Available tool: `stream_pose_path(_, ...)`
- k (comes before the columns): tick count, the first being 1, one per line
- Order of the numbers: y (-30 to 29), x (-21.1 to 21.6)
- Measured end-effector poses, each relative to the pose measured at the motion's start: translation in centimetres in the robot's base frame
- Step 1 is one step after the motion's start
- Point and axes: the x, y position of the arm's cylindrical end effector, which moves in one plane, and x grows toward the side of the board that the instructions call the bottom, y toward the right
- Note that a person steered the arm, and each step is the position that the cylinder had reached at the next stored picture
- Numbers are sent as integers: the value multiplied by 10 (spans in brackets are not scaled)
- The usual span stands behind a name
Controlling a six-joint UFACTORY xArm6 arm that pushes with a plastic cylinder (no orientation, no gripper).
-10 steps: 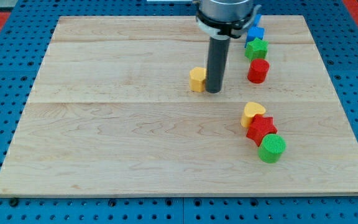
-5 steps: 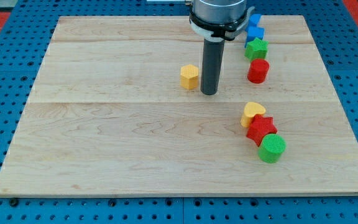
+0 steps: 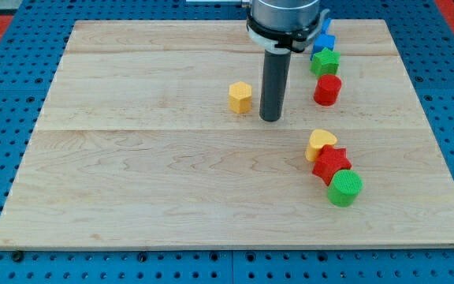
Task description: Slide the yellow hexagon closer to the red circle
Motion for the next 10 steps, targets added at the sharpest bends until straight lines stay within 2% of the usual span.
stream_pose_path(1,-60,19)
stream_pose_path(3,-86,38)
stream_pose_path(4,-117,1)
stream_pose_path(5,-119,-58)
stream_pose_path(9,53,-41)
stream_pose_path(10,37,-41)
